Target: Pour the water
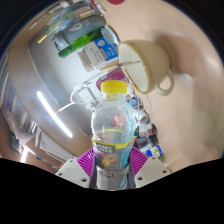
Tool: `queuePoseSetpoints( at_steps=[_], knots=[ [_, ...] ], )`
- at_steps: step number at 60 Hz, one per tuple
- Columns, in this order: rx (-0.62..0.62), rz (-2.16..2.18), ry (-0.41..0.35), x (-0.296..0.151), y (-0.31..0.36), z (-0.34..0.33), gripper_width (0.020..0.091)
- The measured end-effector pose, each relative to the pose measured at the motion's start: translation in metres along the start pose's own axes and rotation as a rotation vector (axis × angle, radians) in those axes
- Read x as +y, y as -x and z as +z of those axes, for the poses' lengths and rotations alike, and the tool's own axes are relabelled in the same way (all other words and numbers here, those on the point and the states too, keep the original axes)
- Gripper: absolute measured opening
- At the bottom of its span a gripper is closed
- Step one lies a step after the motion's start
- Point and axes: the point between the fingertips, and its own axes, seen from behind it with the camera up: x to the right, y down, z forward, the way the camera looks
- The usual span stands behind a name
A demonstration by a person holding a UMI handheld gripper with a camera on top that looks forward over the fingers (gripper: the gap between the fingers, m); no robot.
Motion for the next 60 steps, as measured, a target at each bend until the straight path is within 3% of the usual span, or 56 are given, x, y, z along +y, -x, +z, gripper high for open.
queuePoseSetpoints(
  at_steps=[17,36,45,53,56,60],
  knots=[
    [-0.133,0.185,0.018,-0.004,0.028,-0.003,0.0452],
    [-0.087,0.197,0.021,-0.003,0.008,-0.008,0.0453],
    [-0.084,-0.028,0.107,0.034,0.042,-0.008,0.0454],
    [-0.169,-0.443,0.182,0.07,0.115,-0.039,0.045],
    [-0.2,-0.603,0.151,0.065,0.143,-0.054,0.0453],
    [-0.215,-0.817,0.043,0.043,0.178,-0.075,0.0455]
  ],
)
